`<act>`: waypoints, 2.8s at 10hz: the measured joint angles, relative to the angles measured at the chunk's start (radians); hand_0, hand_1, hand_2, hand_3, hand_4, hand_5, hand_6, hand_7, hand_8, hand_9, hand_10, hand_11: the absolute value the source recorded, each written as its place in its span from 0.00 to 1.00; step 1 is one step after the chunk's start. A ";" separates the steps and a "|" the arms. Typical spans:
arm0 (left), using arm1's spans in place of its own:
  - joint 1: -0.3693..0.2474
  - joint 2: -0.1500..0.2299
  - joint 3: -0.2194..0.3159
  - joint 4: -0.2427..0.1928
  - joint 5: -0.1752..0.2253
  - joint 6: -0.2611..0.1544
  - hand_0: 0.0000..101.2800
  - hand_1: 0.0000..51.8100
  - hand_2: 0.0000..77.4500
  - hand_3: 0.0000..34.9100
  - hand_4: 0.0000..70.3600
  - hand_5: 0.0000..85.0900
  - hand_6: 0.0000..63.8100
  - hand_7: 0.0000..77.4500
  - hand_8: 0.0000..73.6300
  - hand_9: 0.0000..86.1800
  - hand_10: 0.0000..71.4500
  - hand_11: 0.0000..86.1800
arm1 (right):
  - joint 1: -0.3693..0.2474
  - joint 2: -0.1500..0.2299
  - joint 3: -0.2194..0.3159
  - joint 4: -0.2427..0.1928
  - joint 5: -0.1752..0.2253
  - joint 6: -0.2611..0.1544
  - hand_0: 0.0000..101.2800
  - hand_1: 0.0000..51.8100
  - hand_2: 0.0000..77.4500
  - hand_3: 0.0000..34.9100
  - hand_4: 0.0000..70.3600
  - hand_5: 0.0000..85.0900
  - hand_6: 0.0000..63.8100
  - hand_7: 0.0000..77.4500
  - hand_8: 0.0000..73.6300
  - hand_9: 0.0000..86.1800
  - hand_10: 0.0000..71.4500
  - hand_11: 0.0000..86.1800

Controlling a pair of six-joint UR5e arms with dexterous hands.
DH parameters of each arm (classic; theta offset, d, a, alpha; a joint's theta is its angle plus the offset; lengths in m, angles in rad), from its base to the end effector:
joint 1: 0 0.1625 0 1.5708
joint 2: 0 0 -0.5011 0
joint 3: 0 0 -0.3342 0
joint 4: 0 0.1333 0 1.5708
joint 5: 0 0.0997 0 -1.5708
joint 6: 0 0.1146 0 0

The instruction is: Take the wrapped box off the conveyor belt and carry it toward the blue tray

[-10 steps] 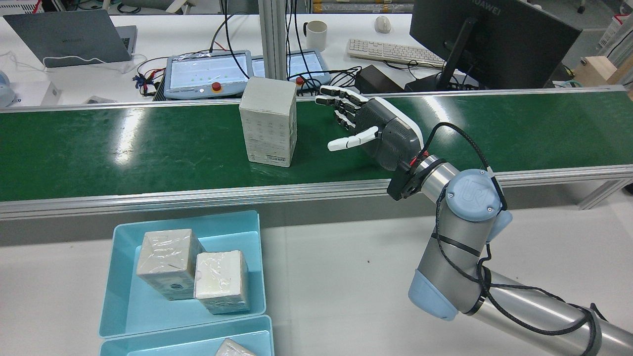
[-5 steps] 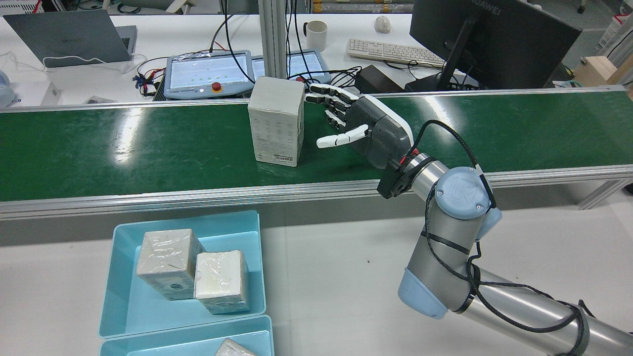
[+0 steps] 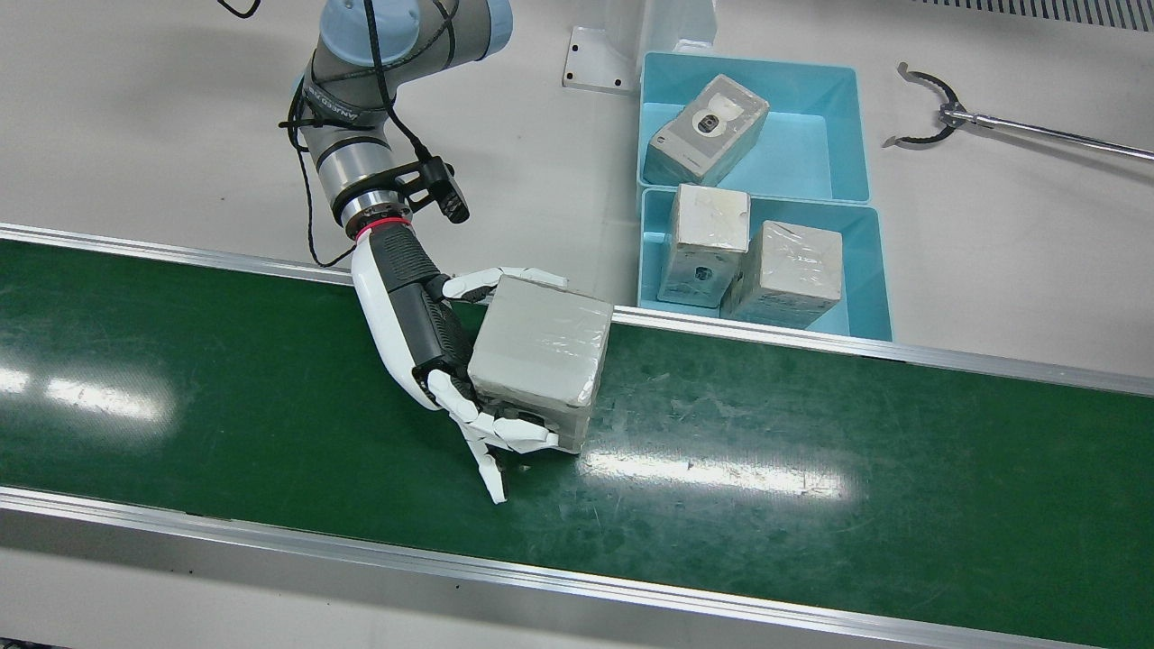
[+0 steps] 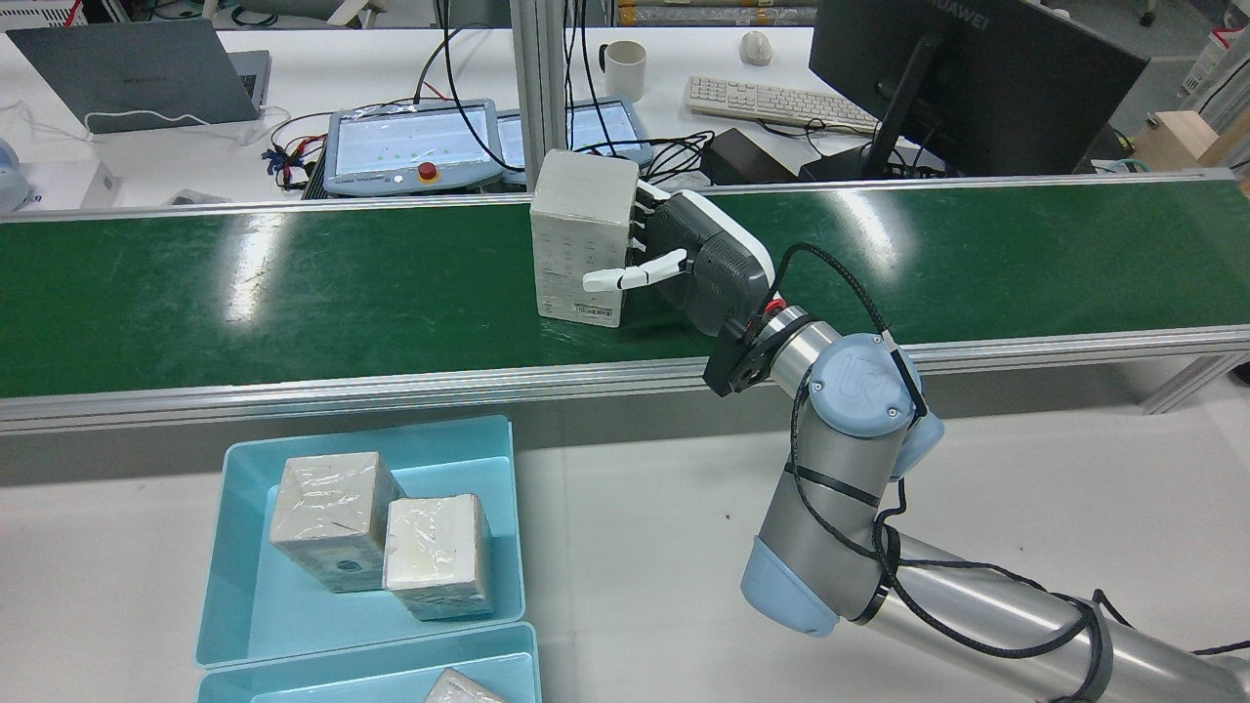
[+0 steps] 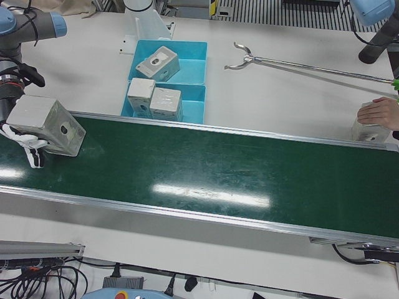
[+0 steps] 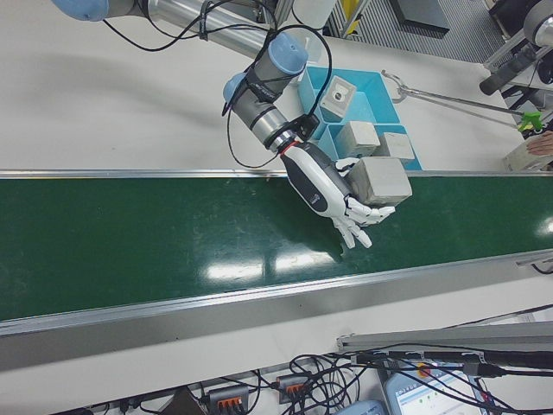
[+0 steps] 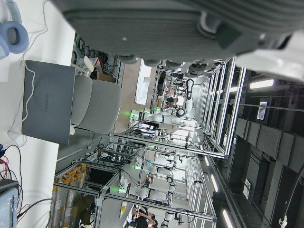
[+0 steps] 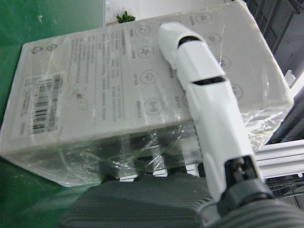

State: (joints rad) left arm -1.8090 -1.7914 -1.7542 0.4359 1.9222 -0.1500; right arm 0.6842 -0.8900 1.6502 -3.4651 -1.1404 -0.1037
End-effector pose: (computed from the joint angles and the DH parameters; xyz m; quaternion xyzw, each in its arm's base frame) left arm -0.2142 -0.4844 0.6232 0.0952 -0.6899 0.7174 0.0171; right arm -0.4234 -0.5791 0.3679 -0.2084 -0.8055 0.5473 0.0909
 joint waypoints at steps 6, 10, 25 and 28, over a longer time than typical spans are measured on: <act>0.000 0.000 0.000 0.000 0.000 0.000 0.00 0.00 0.01 0.00 0.00 0.01 0.00 0.01 0.01 0.00 0.00 0.01 | -0.002 0.015 0.027 -0.058 0.008 0.001 0.55 0.35 0.36 0.02 0.56 0.42 0.35 0.52 0.43 0.40 0.29 0.29; 0.000 0.000 0.000 0.000 0.000 0.000 0.00 0.00 0.01 0.00 0.00 0.01 0.00 0.01 0.01 0.00 0.00 0.00 | -0.030 0.017 0.192 -0.139 0.015 -0.009 0.55 0.35 0.36 0.05 0.67 0.52 0.56 0.75 0.64 0.52 0.54 0.47; 0.000 0.000 0.000 0.000 0.000 0.000 0.00 0.00 0.01 0.00 0.00 0.01 0.00 0.01 0.01 0.00 0.00 0.00 | -0.385 0.150 0.163 -0.124 0.157 -0.204 0.56 0.40 0.14 0.21 0.18 0.17 0.03 0.28 0.21 0.27 0.05 0.09; 0.000 0.000 0.000 0.000 0.000 0.000 0.00 0.00 0.01 0.00 0.00 0.01 0.00 0.01 0.01 0.00 0.01 0.00 | -0.385 0.148 0.170 -0.125 0.154 -0.202 0.52 0.33 0.15 0.47 0.21 0.17 0.09 0.31 0.00 0.02 0.00 0.02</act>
State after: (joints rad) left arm -1.8089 -1.7914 -1.7542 0.4359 1.9223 -0.1500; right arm 0.2991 -0.7425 1.8203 -3.5899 -0.9868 -0.3059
